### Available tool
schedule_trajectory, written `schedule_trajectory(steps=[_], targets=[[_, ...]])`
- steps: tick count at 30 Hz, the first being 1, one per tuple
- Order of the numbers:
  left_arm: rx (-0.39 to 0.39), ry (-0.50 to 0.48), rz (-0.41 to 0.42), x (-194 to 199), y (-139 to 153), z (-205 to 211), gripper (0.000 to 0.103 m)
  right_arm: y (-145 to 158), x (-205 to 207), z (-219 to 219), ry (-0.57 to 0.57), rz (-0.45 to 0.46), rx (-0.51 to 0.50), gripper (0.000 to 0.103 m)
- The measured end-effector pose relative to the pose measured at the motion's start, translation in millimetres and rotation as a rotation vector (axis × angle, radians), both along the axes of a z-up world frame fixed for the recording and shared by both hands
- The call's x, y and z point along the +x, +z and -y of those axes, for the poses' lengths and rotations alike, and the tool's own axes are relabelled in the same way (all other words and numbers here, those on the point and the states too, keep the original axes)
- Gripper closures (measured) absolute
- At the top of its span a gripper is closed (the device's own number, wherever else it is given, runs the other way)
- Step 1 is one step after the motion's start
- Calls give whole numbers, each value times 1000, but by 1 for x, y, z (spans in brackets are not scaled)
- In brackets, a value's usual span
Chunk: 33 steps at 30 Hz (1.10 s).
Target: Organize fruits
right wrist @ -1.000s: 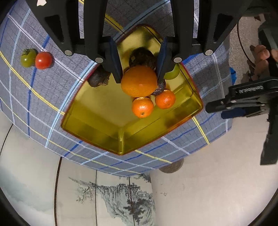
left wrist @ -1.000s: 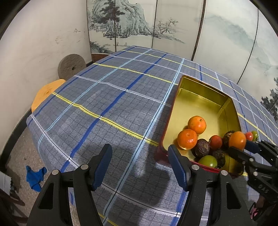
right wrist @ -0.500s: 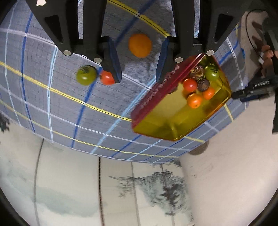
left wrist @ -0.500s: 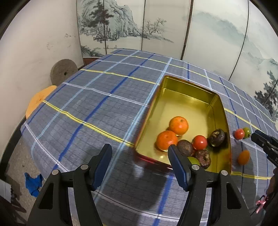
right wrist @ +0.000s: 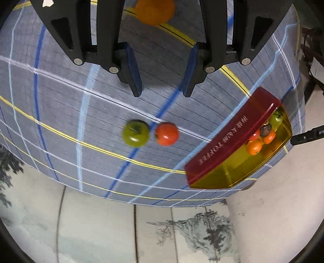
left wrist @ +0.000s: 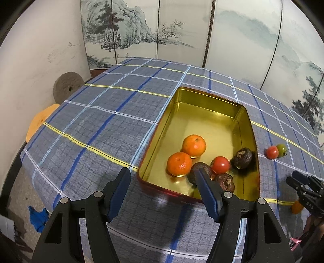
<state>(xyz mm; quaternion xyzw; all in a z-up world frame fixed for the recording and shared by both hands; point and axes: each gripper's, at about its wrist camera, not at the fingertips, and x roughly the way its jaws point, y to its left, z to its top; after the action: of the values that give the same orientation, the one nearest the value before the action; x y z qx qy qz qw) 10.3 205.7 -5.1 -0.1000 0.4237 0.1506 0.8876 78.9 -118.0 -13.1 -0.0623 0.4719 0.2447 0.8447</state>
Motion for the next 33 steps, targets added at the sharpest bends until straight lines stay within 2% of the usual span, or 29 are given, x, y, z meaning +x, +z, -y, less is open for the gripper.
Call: schedule_trajectory(steps=[3, 5, 6, 13, 17, 24, 33], targets=[[-2, -11, 4, 1, 2, 5, 36, 9, -9, 21, -28, 25, 24, 63], [2, -27, 12, 2, 6, 11, 35, 15, -21, 38, -40, 39, 35, 59], [5, -35, 15, 3, 8, 14, 36, 16, -27, 45, -44, 33, 34, 56], [4, -77, 16, 8, 10, 31, 35, 5, -88, 64, -26, -63, -6, 56], [2, -82, 10, 7, 8, 33, 35, 2, -109, 63, -21, -57, -40, 59], [5, -70, 20, 2, 13, 29, 35, 2, -96, 61, -50, -40, -26, 58], [-6, -46, 13, -1, 9, 20, 35, -3, -86, 55, -63, -48, -31, 66]])
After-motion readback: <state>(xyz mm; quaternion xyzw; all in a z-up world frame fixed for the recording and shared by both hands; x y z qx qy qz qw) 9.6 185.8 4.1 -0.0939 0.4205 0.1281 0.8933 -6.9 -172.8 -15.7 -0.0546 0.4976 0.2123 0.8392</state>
